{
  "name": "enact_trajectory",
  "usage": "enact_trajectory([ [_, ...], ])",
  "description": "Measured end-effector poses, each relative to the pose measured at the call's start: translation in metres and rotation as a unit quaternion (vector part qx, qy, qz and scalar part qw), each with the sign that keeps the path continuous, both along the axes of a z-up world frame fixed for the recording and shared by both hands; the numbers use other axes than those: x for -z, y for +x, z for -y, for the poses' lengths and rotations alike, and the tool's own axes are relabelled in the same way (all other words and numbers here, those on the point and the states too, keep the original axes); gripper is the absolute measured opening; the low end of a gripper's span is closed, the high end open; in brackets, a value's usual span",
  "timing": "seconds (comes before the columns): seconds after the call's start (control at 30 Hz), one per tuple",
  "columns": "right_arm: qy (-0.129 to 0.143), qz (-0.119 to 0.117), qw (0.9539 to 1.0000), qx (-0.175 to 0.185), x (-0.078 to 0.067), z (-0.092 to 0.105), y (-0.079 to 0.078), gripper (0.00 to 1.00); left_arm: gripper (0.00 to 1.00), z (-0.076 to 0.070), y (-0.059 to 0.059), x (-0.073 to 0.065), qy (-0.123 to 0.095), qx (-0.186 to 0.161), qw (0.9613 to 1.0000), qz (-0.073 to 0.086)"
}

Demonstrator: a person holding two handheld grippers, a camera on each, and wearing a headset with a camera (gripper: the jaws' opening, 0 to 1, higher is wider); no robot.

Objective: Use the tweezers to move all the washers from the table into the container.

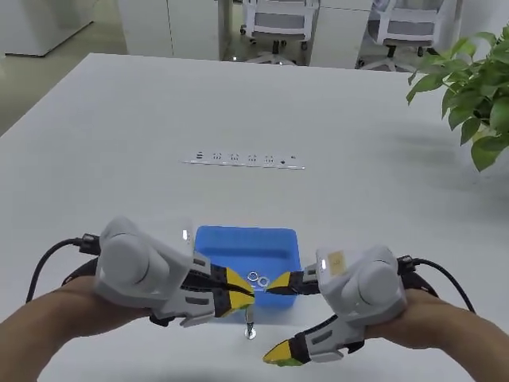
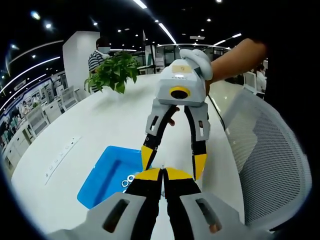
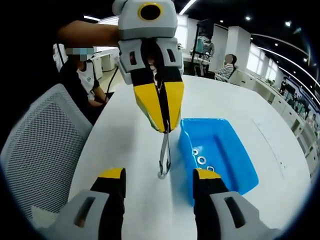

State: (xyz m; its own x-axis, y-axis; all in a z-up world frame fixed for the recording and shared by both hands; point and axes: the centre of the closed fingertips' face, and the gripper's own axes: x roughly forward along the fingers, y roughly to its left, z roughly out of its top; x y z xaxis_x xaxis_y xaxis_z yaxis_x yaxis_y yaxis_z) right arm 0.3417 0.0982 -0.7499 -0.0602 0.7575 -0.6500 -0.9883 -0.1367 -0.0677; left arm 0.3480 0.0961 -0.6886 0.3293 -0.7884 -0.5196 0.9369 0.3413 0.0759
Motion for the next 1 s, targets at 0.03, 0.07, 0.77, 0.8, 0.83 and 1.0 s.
enact_trajectory([
  [0.03, 0.0, 0.001, 1.0, -0.002, 0.001, -0.001, 0.0, 0.52, 0.06, 0.0, 0.0, 0.0, 0.0, 0.0, 1.0, 0.0],
  [0.07, -0.001, 0.003, 1.0, -0.006, 0.001, -0.002, 0.0, 0.5, 0.06, 0.0, 0.0, 0.0, 0.0, 0.001, 1.0, 0.0],
  [0.77, -0.007, 0.035, 0.9977, -0.058, 0.008, -0.02, 0.002, 0.18, 0.06, -0.001, 0.001, 0.003, 0.009, 0.018, 0.9998, -0.006],
  [0.8, -0.008, 0.037, 0.9975, -0.06, 0.008, -0.021, 0.003, 0.17, 0.06, -0.001, 0.0, 0.003, 0.01, 0.019, 0.9998, -0.007],
  [0.83, -0.009, 0.037, 0.9974, -0.061, 0.008, -0.021, 0.003, 0.16, 0.06, -0.001, 0.0, 0.003, 0.01, 0.019, 0.9997, -0.007],
  [1.0, -0.012, 0.04, 0.9965, -0.072, 0.008, -0.023, 0.002, 0.12, 0.06, -0.001, 0.0, 0.003, 0.011, 0.021, 0.9997, -0.008],
])
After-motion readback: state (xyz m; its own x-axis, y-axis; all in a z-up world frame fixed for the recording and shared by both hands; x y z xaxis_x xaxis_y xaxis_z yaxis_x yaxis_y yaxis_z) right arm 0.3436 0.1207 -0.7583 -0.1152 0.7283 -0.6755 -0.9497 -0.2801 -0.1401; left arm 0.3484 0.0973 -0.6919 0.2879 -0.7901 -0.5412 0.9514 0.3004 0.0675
